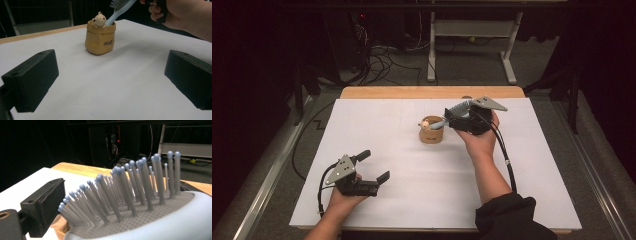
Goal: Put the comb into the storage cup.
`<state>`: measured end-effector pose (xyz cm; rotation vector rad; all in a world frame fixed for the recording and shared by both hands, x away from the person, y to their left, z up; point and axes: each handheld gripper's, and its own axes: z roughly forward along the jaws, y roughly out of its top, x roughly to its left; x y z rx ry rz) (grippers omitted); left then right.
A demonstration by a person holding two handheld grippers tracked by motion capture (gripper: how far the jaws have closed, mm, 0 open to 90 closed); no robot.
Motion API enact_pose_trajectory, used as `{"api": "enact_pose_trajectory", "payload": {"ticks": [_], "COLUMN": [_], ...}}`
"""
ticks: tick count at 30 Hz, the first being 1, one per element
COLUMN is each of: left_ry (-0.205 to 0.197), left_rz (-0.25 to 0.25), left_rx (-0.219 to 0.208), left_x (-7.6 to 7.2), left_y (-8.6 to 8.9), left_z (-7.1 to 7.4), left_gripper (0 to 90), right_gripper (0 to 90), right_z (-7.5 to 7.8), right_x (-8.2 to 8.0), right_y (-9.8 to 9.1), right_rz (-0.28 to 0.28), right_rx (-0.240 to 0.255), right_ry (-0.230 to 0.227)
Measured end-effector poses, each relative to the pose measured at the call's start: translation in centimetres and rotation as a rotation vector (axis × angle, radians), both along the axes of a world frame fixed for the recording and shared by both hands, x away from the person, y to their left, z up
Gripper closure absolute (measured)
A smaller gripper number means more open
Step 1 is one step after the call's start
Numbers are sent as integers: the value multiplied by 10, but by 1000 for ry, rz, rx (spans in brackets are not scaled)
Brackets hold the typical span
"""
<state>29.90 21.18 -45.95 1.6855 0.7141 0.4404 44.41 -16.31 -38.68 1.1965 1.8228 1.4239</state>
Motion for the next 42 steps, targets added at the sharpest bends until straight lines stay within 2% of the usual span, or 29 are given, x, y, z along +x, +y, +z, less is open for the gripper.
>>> {"api": "enact_pose_trajectory", "payload": {"ticks": [24, 32, 42], "left_ry": [4, 13, 22], "left_rz": [-5, -4, 0], "left_rx": [7, 12, 15], "left_x": [1, 2, 4], "left_y": [0, 0, 1], "left_z": [-1, -2, -2], "left_gripper": [0, 0, 0], "right_gripper": [2, 2, 1], "right_z": [2, 2, -1], "right_x": [-3, -11, -28], "right_y": [-1, -5, -9], "right_rz": [4, 7, 26], "right_rx": [-37, -43, -49], "right_ry": [-2, -13, -25]}}
